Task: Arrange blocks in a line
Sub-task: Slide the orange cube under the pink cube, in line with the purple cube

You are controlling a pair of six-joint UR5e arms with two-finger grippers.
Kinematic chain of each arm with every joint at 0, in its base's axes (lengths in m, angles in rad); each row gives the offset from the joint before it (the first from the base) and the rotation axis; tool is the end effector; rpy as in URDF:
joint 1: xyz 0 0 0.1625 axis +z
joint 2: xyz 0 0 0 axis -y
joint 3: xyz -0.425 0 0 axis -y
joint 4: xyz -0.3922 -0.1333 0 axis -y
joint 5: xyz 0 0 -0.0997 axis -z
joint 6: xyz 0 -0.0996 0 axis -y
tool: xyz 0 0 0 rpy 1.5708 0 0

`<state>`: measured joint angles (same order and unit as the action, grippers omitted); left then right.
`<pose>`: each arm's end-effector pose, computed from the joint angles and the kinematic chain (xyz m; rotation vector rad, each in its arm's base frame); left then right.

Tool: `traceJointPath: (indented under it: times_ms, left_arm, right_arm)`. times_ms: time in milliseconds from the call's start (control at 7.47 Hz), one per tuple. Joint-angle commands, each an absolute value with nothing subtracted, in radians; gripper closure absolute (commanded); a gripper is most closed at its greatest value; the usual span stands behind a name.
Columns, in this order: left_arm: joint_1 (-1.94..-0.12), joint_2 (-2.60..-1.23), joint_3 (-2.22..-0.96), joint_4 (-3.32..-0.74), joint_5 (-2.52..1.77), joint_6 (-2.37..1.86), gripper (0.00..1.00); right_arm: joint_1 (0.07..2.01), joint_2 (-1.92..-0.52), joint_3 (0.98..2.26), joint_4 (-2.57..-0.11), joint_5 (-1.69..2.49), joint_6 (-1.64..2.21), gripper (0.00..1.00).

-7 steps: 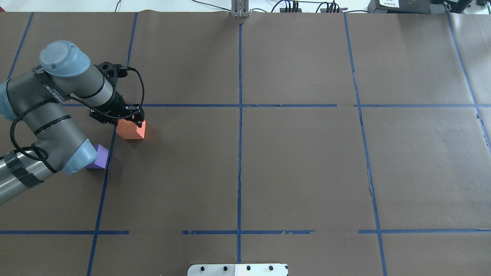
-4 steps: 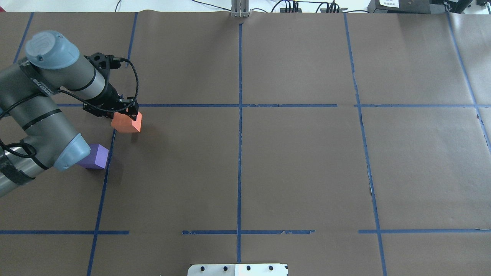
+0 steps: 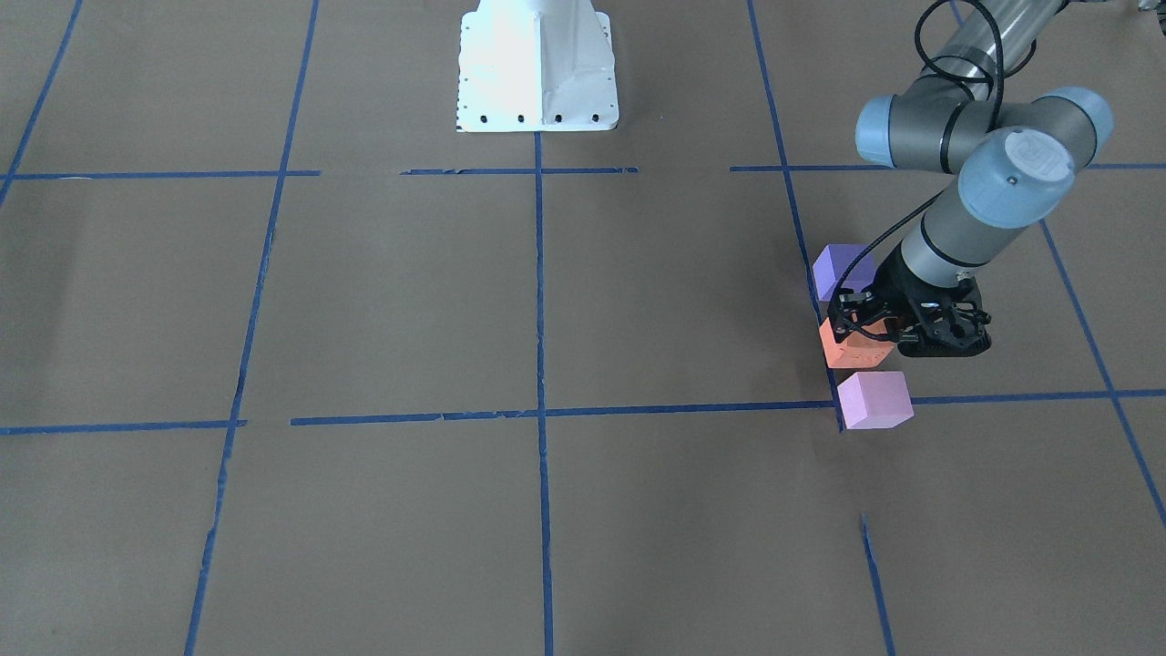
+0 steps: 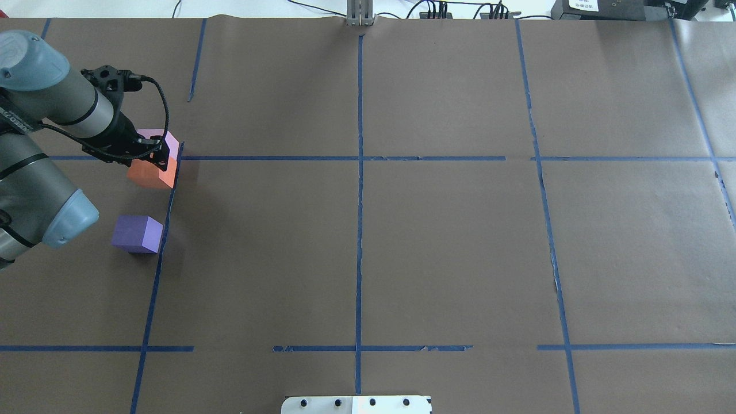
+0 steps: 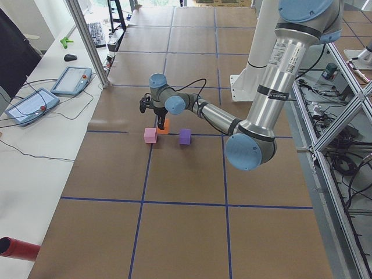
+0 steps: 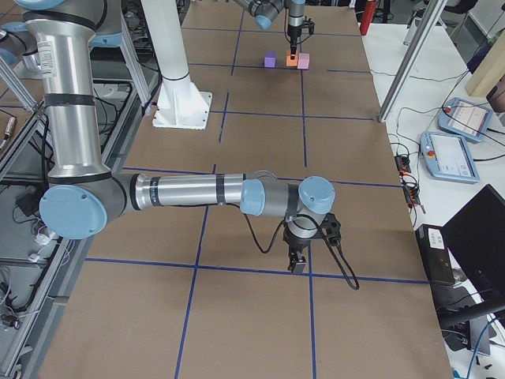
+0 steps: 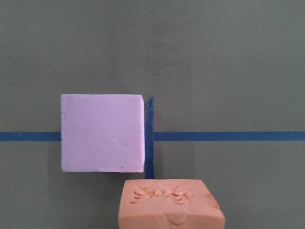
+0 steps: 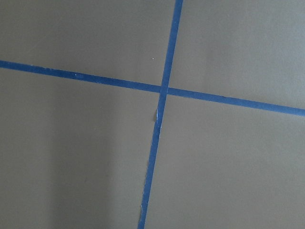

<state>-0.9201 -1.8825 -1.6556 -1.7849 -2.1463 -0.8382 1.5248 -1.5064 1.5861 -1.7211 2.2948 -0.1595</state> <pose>0.3137 -0.5426 0.4268 0.0588 0.8109 -0.0014 0.0437 -0.5150 0.6369 -0.0264 -0.7273 -0.1708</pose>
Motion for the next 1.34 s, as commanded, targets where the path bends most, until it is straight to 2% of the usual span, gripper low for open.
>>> traceJointPath:
  times_ms: [0, 1205]
  left_arm:
    - [-0.931, -1.856, -1.66, -1.786, -2.148, -0.816, 0.42]
    - [-0.92, -1.845, -1.606, -1.833, -2.155, -0.819, 0.39]
  right_arm:
    - [1.525, -1.506, 1.586, -1.721, 2.295, -0.16, 0.0]
    - [1.525, -1.506, 1.586, -1.721, 2.295, -0.16, 0.0]
